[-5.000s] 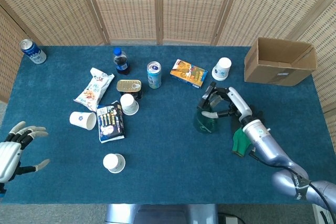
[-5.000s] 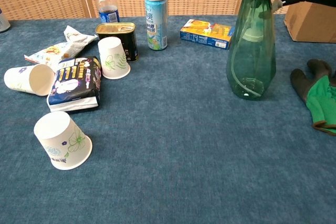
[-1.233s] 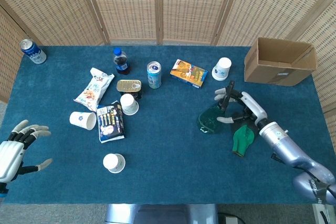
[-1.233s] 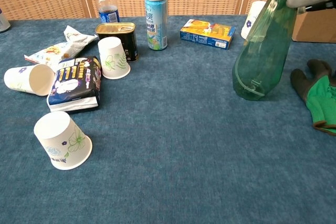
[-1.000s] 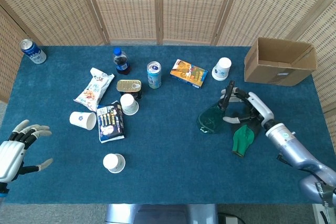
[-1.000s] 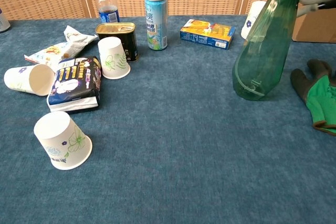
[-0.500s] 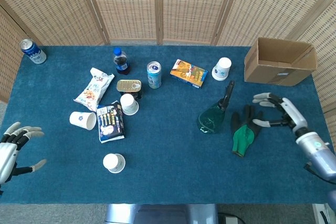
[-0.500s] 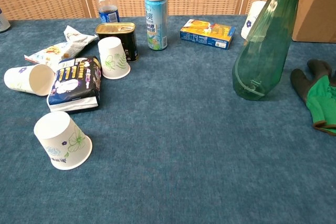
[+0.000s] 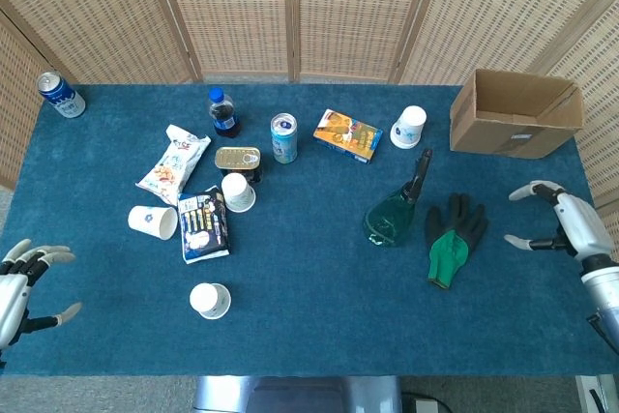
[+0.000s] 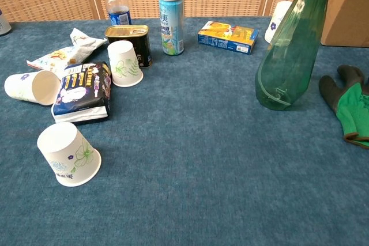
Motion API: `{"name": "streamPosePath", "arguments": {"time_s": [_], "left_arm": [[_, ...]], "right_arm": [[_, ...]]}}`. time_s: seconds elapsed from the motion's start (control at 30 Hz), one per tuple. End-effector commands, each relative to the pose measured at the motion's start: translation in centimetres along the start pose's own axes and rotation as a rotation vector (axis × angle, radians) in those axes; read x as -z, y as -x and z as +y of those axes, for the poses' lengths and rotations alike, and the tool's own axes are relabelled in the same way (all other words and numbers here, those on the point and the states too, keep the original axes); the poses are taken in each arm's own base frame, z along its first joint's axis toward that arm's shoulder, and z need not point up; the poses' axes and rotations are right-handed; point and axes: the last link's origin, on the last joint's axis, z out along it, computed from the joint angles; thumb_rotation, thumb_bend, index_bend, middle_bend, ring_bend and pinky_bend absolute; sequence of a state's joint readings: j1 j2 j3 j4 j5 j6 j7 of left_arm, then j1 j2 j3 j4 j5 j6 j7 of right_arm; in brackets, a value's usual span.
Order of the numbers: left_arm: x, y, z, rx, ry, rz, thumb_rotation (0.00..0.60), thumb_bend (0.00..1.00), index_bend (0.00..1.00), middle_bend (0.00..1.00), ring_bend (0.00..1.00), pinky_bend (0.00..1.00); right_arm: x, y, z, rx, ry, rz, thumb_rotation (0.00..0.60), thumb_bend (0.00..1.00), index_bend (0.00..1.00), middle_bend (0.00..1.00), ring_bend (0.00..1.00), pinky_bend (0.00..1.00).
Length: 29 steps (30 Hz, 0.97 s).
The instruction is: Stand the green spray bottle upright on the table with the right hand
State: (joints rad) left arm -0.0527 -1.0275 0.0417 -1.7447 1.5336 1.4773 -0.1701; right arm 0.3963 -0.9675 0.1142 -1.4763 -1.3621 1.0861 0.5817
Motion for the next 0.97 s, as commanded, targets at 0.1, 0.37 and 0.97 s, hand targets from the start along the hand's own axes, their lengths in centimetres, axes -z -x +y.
{"name": "streamPosePath", "arguments": {"time_s": [0.1,0.37,0.97], "left_arm": [[0.4,0.2,-0.3,-0.014,-0.027,0.002,0.597,0.18,0.29,0.28,0.22,0.05],[1.5,0.7,-0.4,-0.02,-0.053,-0.02,0.597,0.18,0.29,0.28,0.22,0.05],[1.3,0.9,-0.6,-0.015,-0.054,-0.038,0.597,0.18,0.29,0.28,0.22,0.05]], "right_arm": [[2.8,0.5,0.5,0.281,0.051,0.157,0.6,0.07,0.37,0.35,0.18,0.21],[5.0,0.4,0.8,0.406,0.105,0.26,0.6,0.07,0.37,0.35,0.18,0.2],[6.6,1.5,0.4,0.439,0.132,0.238,0.6,0.07,0.37,0.35,0.16,0.19]]}}
